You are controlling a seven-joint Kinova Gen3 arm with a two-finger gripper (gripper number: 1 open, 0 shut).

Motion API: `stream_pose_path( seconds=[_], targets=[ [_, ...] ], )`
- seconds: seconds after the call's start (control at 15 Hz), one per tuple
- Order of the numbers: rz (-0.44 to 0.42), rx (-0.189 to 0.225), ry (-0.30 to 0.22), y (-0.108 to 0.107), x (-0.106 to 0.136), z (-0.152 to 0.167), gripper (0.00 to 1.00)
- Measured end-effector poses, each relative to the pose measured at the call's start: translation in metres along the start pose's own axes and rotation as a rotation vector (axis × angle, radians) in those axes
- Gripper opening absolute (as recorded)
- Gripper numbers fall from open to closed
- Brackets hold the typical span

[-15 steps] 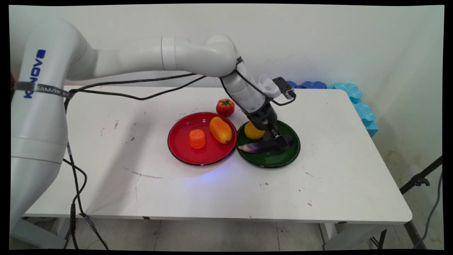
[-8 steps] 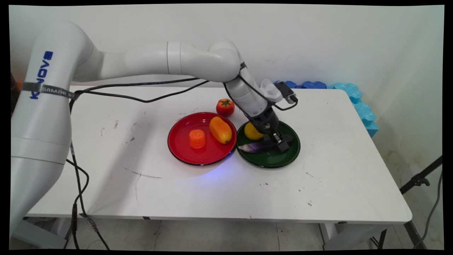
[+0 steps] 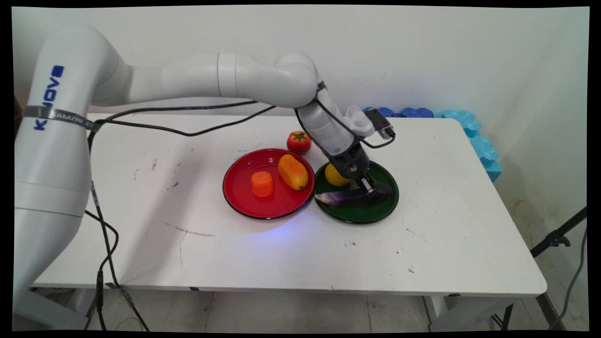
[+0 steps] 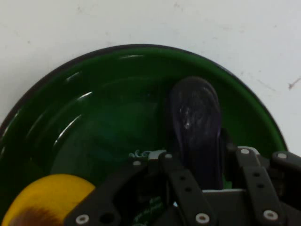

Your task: Place the picked object on the table

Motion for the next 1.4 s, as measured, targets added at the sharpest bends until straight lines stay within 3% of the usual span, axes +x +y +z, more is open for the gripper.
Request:
stream_pose_path(
  seconds=[0.33,0.73,1.07,1.4],
  targets=[
    [0.033,0.000,0.022,0.019,0.013,-0.048,0.00],
    [0.069,-0.034,0.035,0.052,0.015,-0.138,0.00],
    [0.098,-0.068,0.016,0.072,-0.017,-0.187,0.00],
    [0.145,-0.104,-0.012,0.085,-0.063,-0.192,0.00]
  ],
)
